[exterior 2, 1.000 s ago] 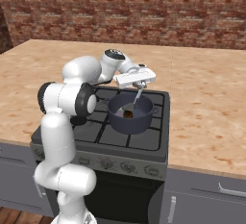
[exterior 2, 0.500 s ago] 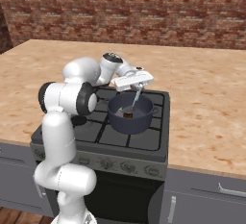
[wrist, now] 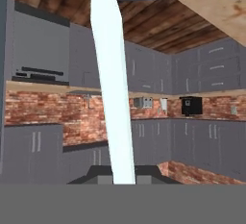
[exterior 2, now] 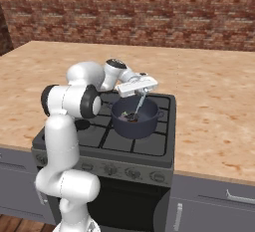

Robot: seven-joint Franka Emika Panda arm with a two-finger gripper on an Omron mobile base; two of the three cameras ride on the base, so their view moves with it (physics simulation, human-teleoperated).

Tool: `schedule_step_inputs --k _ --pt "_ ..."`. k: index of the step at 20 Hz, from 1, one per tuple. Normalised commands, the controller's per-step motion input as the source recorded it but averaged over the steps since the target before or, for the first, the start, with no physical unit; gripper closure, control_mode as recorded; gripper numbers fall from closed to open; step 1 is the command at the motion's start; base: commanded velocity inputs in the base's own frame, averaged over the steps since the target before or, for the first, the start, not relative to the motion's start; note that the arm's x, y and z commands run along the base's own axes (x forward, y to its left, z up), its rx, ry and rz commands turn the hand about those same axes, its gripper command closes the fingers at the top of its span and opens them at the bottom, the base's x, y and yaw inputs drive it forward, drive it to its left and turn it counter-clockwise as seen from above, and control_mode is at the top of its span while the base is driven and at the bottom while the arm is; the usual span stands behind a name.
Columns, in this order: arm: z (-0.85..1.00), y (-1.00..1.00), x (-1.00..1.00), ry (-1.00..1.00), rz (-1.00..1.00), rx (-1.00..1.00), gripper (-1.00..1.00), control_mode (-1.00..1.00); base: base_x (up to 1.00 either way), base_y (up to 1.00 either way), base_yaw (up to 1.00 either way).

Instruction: Put the sweet potato and eggplant in the pot. Retrieve the spatula and lightly stir the vegetables in the pot.

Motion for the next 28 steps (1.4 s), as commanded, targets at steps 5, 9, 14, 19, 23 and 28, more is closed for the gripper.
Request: schedule_step_inputs --k 5,9,14,19,23,28 --pt "0.0 0.0 0.22 0.02 0.0 0.0 1.0 -1.0 0.0 0.0 0.0" --pt "0.0 0.0 0.19 0.02 0.0 0.0 1.0 -1.0 0.0 0.0 0.0" --pt "-0.09 0.09 0.22 0.03 0.03 0.0 1.0 -1.0 0.0 0.0 0.0" --pt "0.0 0.12 0.25 0.0 0.1 0.0 1.0 -1.0 0.0 0.0 0.0" --pt "0.0 0.03 0.29 0.0 0.12 0.0 1.0 -1.0 0.0 0.0 0.0" --pt "-0.07 0.03 0.08 0.04 0.08 0.0 1.0 -1.0 0.0 0.0 0.0"
